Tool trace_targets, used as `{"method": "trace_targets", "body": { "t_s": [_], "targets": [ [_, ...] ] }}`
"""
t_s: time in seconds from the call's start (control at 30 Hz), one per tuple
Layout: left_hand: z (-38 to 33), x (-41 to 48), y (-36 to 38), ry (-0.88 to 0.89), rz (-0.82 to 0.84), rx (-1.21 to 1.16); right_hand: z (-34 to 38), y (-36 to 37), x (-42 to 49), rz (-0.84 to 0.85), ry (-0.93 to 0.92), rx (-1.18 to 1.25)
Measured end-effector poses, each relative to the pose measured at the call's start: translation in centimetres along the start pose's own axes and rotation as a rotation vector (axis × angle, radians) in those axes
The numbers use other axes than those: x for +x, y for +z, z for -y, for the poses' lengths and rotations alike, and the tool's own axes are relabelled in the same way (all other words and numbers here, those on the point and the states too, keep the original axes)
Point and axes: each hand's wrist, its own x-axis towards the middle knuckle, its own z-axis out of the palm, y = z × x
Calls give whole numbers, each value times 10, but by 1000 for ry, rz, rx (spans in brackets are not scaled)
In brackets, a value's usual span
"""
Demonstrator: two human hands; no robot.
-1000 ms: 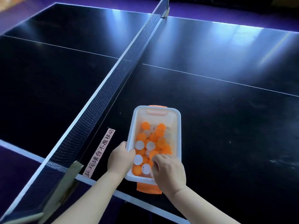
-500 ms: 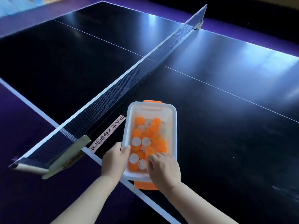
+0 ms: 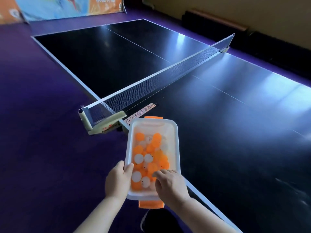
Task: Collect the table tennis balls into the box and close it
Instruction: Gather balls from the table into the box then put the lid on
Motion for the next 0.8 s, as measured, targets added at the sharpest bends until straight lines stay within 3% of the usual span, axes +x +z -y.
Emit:
{"method": "trace_targets", "body": {
  "t_s": [0.4,0.8],
  "targets": [
    [70,-140,-40,-160,-28,-48,58,-19,-130,76,-171,59],
    [85,-260,15,-252,-167,80,-14,-26,-235,101,-120,189]
  ]
}}
